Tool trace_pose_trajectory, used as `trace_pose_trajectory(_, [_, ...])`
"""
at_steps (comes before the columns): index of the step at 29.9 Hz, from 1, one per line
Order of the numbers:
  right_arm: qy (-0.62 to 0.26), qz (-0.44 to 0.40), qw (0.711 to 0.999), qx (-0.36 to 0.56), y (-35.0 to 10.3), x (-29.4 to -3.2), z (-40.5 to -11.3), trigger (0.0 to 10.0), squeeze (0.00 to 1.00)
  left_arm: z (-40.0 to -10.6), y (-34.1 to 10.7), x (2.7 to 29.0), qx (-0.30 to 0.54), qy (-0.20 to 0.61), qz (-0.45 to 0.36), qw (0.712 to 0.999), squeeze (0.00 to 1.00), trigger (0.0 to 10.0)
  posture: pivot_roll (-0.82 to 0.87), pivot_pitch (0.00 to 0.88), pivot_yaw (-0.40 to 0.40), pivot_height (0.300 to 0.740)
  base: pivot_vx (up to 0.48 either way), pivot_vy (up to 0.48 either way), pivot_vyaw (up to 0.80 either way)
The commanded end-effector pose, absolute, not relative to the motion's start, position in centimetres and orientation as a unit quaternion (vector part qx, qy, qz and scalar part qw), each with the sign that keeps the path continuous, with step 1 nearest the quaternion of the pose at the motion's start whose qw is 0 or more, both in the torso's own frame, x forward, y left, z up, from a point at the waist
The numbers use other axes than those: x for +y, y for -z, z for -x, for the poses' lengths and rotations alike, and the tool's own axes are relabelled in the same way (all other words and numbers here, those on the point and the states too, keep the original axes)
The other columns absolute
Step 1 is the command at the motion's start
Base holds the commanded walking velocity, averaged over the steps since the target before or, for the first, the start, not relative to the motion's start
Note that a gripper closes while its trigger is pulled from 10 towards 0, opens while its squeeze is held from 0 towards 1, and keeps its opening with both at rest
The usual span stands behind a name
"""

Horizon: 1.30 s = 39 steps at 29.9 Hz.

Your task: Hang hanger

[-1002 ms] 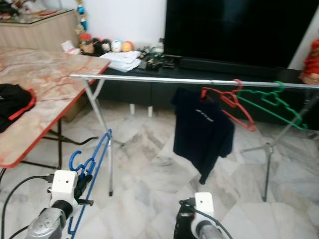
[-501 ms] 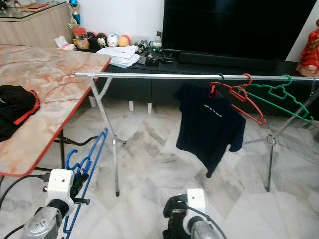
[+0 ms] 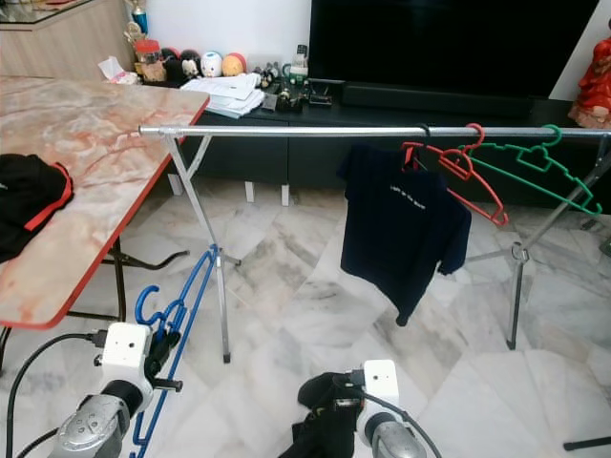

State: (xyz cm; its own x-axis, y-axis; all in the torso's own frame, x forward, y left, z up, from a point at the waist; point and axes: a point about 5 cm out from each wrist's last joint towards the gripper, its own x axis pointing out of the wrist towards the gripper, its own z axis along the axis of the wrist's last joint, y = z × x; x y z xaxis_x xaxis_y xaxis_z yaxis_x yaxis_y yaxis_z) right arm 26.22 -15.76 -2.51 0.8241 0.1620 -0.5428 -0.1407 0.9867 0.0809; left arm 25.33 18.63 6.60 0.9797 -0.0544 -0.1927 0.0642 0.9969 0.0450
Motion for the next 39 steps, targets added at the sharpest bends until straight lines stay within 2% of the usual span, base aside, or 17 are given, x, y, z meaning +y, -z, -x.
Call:
trace_pose_trajectory(1, [-0.079,-0.021,0.956,0.28,2.3,-15.8,-26.3,10.0,0.0,-25.3,-6.9,18.6,0.091,0.032,-0.026,0.995,0.0,10.0,0.1,0.049,-0.005,0.74,-0.311,0.0,0.0])
trace_pose_trajectory(19, [-0.082,-0.024,0.959,0.27,2.0,-15.6,-26.8,10.0,0.0,-25.3,-6.9,18.5,0.094,0.039,-0.031,0.994,0.0,10.0,0.1,0.049,-0.004,0.74,-0.311,0.0,0.0])
trace_pose_trajectory(23, [-0.083,-0.021,0.96,0.266,1.7,-15.6,-27.1,10.0,0.0,-25.3,-6.6,18.2,0.112,0.067,-0.034,0.991,0.0,10.0,0.1,0.05,-0.003,0.74,-0.31,0.0,0.0])
trace_pose_trajectory(30, [-0.082,-0.013,0.964,0.251,0.6,-15.5,-28.6,10.0,0.0,-24.7,-5.6,17.8,0.172,0.157,-0.085,0.969,0.0,10.0,0.1,0.048,-0.005,0.74,0.0,0.0,0.0])
trace_pose_trajectory(39, [-0.086,-0.01,0.967,0.241,-0.2,-15.2,-29.6,10.0,0.0,-25.4,-6.3,17.9,0.163,0.144,-0.086,0.972,0.0,10.0,0.11,0.045,-0.008,0.74,0.09,0.0,0.0])
